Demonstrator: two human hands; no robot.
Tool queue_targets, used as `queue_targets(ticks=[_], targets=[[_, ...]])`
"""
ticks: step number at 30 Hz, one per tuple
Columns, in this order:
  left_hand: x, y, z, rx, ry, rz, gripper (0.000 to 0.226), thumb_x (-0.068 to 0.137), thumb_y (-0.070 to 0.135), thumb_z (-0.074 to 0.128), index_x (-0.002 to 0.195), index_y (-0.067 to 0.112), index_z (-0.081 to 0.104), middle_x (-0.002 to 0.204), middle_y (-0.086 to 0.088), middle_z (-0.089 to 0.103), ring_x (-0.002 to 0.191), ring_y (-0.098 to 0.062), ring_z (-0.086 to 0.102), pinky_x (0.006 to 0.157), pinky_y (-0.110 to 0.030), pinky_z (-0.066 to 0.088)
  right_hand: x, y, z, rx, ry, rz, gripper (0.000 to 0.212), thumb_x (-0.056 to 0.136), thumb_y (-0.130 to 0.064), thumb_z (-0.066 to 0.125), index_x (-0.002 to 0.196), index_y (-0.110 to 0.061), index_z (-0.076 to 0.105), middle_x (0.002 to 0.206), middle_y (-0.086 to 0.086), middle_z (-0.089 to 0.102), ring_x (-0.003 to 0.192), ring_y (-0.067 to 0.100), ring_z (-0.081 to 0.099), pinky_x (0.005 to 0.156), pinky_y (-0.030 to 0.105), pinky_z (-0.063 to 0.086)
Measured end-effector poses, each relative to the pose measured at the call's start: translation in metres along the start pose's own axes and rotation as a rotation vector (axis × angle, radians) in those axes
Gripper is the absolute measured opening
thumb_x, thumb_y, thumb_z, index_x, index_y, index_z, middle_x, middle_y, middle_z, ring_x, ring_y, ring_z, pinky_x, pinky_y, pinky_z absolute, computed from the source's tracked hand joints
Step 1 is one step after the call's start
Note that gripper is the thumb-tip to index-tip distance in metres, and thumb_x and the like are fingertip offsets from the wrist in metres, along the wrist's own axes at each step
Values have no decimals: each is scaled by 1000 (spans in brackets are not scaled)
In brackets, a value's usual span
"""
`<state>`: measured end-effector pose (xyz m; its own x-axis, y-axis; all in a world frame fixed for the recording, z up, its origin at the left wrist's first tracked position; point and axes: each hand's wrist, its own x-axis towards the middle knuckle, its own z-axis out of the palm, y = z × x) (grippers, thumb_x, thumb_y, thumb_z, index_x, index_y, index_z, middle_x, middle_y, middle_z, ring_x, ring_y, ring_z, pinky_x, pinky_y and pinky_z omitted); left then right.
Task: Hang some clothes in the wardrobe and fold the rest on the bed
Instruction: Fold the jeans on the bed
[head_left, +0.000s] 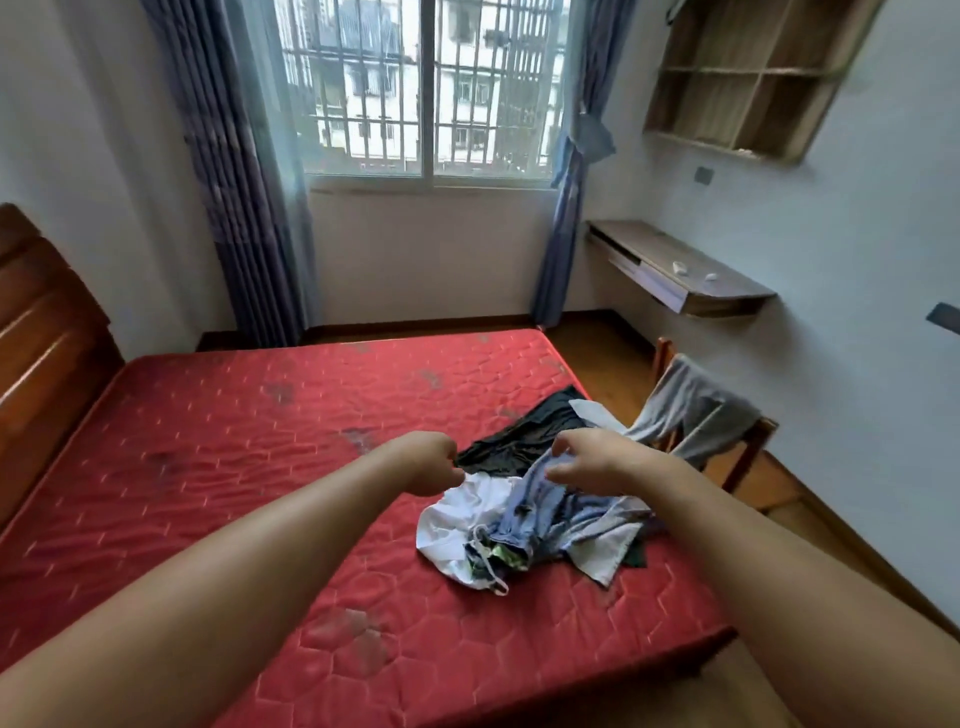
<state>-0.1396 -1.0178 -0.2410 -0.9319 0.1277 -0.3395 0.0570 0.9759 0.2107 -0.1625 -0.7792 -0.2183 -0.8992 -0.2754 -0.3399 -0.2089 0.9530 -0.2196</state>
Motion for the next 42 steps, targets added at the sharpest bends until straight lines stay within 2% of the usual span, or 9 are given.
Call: queue_targets(ticks=[4,9,15,20,25,29,35,38,42], targets=[[45,38,5,-25,-19,9,47,98,41,54,134,11,59,133,-9,63,120,-30,59,102,-42,49,22,54,-9,-20,-33,-2,49,90,-50,61,128,-19,62,125,5,66,110,24,61,94,36,52],[93,55,7,-14,-49,5,46,98,41,53,134,14,58,134,-7,62,120,-29,58,101,-43,49,63,91,-12,-21,-64,4,49,91,-51,61,128,-18,60,118,5,67,102,22,62,91,36,52],[164,32,17,-2,-97,22,48,97,37,53,139,14,55,137,-8,61,123,-29,57,102,-43,48,130,110,-3,-24,-129,61,39,91,-46,61,116,-16,64,116,4,68,104,23,62,95,40,51],[235,3,35,9,-147,13,49,97,37,55,140,13,53,140,-7,58,125,-29,55,102,-42,48,188,120,22,-15,-167,113,39,91,-43,58,123,-20,60,124,5,65,114,26,60,91,36,50],[294,-10,70,14,-231,-6,49,96,36,54,140,14,53,140,-7,58,124,-29,55,100,-41,49,239,141,65,-14,-285,140,40,91,-43,57,124,-20,58,127,5,64,111,25,61,91,39,52],[340,-12,103,-9,-282,-31,46,95,36,53,137,17,53,135,-10,58,115,-31,58,94,-43,52,286,159,101,-11,-345,144,42,91,-42,58,126,-19,57,129,7,64,117,28,59,93,38,50],[399,-16,174,-57,-336,-92,50,95,47,51,139,23,51,139,-7,50,119,-32,55,94,-45,49,357,174,185,-91,-478,64,39,91,-42,58,122,-18,57,129,16,58,120,34,56,94,39,48],[422,-21,224,-34,-353,-104,41,96,39,52,133,23,55,133,-7,51,114,-31,57,80,-39,43,383,177,242,-118,-540,40,38,91,-42,56,124,-21,57,131,16,50,124,37,51,102,43,46],[441,-26,288,-68,-410,-88,37,93,29,53,129,20,56,129,-13,50,115,-36,57,87,-43,48,403,179,321,-151,-613,18,41,92,-46,55,130,-32,54,140,12,38,134,36,38,107,49,41]])
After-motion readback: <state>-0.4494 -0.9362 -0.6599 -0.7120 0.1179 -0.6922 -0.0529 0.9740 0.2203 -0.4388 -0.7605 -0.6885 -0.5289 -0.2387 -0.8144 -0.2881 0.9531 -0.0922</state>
